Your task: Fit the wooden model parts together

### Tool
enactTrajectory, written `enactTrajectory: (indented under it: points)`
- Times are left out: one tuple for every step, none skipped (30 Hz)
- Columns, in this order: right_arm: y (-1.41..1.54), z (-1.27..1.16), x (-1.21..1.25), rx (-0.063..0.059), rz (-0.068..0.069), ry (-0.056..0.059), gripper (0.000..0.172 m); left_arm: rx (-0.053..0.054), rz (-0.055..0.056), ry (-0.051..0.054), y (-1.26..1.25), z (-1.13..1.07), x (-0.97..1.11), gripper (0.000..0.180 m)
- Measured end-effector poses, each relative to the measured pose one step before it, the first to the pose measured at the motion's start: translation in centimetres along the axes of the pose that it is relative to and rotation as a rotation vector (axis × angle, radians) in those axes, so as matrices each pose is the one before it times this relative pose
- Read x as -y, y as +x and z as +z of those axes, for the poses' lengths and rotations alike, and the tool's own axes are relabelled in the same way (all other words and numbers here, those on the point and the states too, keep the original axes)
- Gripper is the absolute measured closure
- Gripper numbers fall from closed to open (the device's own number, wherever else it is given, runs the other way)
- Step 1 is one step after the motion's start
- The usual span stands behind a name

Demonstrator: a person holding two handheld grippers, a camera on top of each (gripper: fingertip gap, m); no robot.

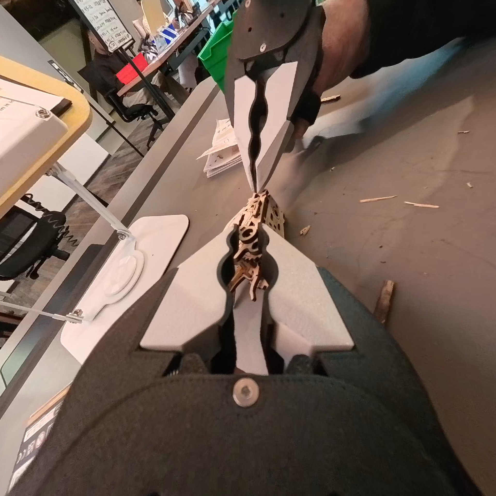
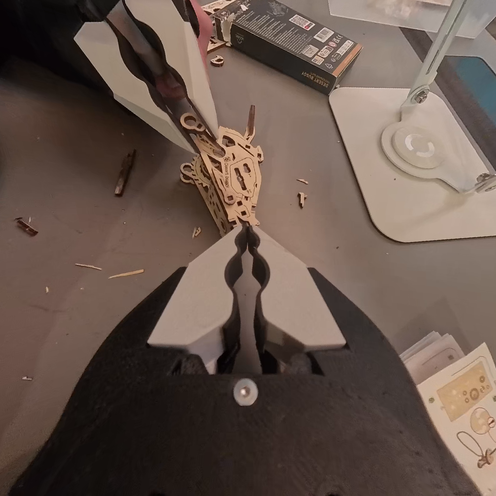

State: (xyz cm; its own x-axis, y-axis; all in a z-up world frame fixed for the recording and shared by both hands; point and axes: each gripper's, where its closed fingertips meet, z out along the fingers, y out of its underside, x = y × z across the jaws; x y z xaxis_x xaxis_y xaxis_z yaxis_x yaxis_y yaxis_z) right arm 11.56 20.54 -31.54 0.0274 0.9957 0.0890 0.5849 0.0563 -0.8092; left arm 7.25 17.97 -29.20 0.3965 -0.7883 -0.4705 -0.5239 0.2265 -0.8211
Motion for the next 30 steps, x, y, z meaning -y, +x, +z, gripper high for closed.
enactTrajectory:
  points:
    - [0.009, 0.006, -0.005, -0.0031, -0.005, -0.0047, 0.172, 0.0007, -0.003, 0.001, -0.011, -0.006, -0.028, 0.169]
    - [0.031, 0.033, 0.03, -0.0081, -0.0109, -0.0072, 0.172, -0.0011, -0.0071, -0.001, -0.051, -0.009, -0.057, 0.169]
    - [0.014, 0.029, 0.025, -0.0072, -0.009, -0.0049, 0.172, -0.0003, -0.0043, 0.0, -0.052, -0.02, -0.019, 0.169]
    - [-0.003, 0.011, -0.004, -0.0005, -0.0001, -0.0002, 0.172, 0.0001, 0.0014, 0.0006, -0.001, 0.006, -0.021, 0.169]
    - [-0.01, -0.012, 0.0, 0.0014, 0.0017, 0.0014, 0.172, 0.0002, 0.0028, 0.0015, 0.03, 0.0, 0.033, 0.17]
    - [-0.008, -0.017, 0.009, 0.0, 0.0001, 0.0009, 0.172, 0.0006, 0.0027, 0.0002, 0.009, -0.014, 0.017, 0.17]
    - [0.028, -0.002, 0.033, -0.0011, 0.0, -0.0001, 0.172, 0.0017, -0.0016, 0.0006, -0.022, -0.002, 0.026, 0.17]
    - [0.022, -0.006, 0.054, -0.0009, 0.0007, 0.0012, 0.172, 0.0044, 0.0043, 0.0003, -0.07, -0.01, -0.012, 0.17]
    - [-0.036, -0.02, 0.112, 0.0067, 0.0085, 0.0077, 0.172, -0.0004, 0.0055, 0.0008, 0.002, -0.031, 0.017, 0.17]
    - [-0.1, -0.05, 0.212, 0.0144, 0.0176, 0.0179, 0.172, -0.0025, -0.0024, 0.0019, 0.027, -0.007, 0.017, 0.17]
    - [-0.061, -0.097, 0.298, 0.0089, 0.0107, 0.021, 0.172, 0.0021, 0.0014, 0.0004, -0.018, 0.015, 0.01, 0.17]
    - [0.047, -0.062, 0.255, -0.003, -0.0033, 0.0134, 0.172, 0.0043, 0.0104, -0.0023, -0.036, 0.006, -0.003, 0.17]
    - [0.112, 0.033, 0.133, -0.0083, -0.0075, 0.0024, 0.165, 0.0028, 0.0083, -0.0012, -0.001, 0.017, 0.026, 0.17]
    - [0.094, 0.162, -0.001, -0.0089, -0.0086, -0.0061, 0.151, -0.0022, -0.0002, 0.0015, 0.048, 0.04, 0.042, 0.169]
    - [-0.007, 0.264, -0.02, -0.0079, -0.0134, -0.0054, 0.144, -0.0004, -0.0001, -0.0006, -0.011, 0.012, 0.0, 0.169]
    - [-0.17, 0.298, -0.04, -0.0007, -0.0197, -0.0084, 0.142, 0.0042, 0.0053, -0.0028, -0.067, 0.003, -0.037, 0.17]
    - [-0.267, 0.332, -0.157, 0.0035, -0.0223, -0.0165, 0.141, 0.0004, 0.0017, 0.0001, 0.005, 0.004, 0.017, 0.169]
    - [-0.239, 0.298, -0.085, 0.0027, -0.0167, -0.0104, 0.14, -0.0018, -0.0007, 0.0016, 0.046, 0.0, 0.065, 0.17]
    - [-0.245, 0.194, 0.071, 0.0078, -0.0081, 0.002, 0.139, 0.0032, 0.0046, 0.0034, 0.007, -0.031, 0.102, 0.17]
    - [-0.144, 0.08, 0.068, 0.005, -0.0041, 0.0031, 0.137, 0.0006, 0.0031, -0.0013, 0.011, -0.005, 0.022, 0.17]
    - [0.064, 0.076, -0.102, -0.0053, -0.0027, -0.0085, 0.136, -0.002, -0.0002, -0.0004, 0.026, 0.011, -0.003, 0.169]
    - [0.053, 0.114, -0.21, -0.0034, -0.0021, -0.0137, 0.133, 0.0034, 0.0008, 0.0036, -0.062, -0.007, 0.045, 0.169]
    - [-0.055, 0.125, -0.144, 0.0034, -0.002, -0.0076, 0.134, 0.0035, -0.0008, 0.0019, -0.084, -0.011, 0.016, 0.169]
    - [-0.056, 0.096, -0.097, 0.0028, 0.001, -0.0023, 0.138, 0.0018, -0.0014, 0.0006, -0.072, -0.009, -0.007, 0.17]
    - [-0.007, 0.057, -0.054, 0.0018, 0.0041, 0.0003, 0.141, 0.0007, 0.0008, -0.0037, -0.034, -0.001, -0.092, 0.169]
    - [0.015, 0.011, -0.02, 0.0004, 0.0019, 0.0019, 0.144, 0.0031, -0.0009, -0.0006, -0.056, -0.02, -0.026, 0.169]
    - [0.065, -0.016, -0.021, -0.0016, 0.0019, 0.0018, 0.144, 0.0036, -0.0027, 0.0005, -0.045, 0.011, 0.026, 0.169]
    - [0.04, -0.002, -0.003, -0.0009, 0.0044, 0.0012, 0.144, 0.0001, -0.0025, -0.0026, 0.014, 0.012, -0.038, 0.169]
    - [-0.002, 0.005, 0.0, -0.0003, 0.0005, 0.001, 0.145, 0.0036, -0.0029, 0.0008, -0.018, -0.065, -0.033, 0.168]
    - [-0.001, -0.001, -0.002, -0.0015, -0.0014, 0.0005, 0.145, 0.0038, -0.0046, -0.0009, -0.01, -0.072, -0.042, 0.166]
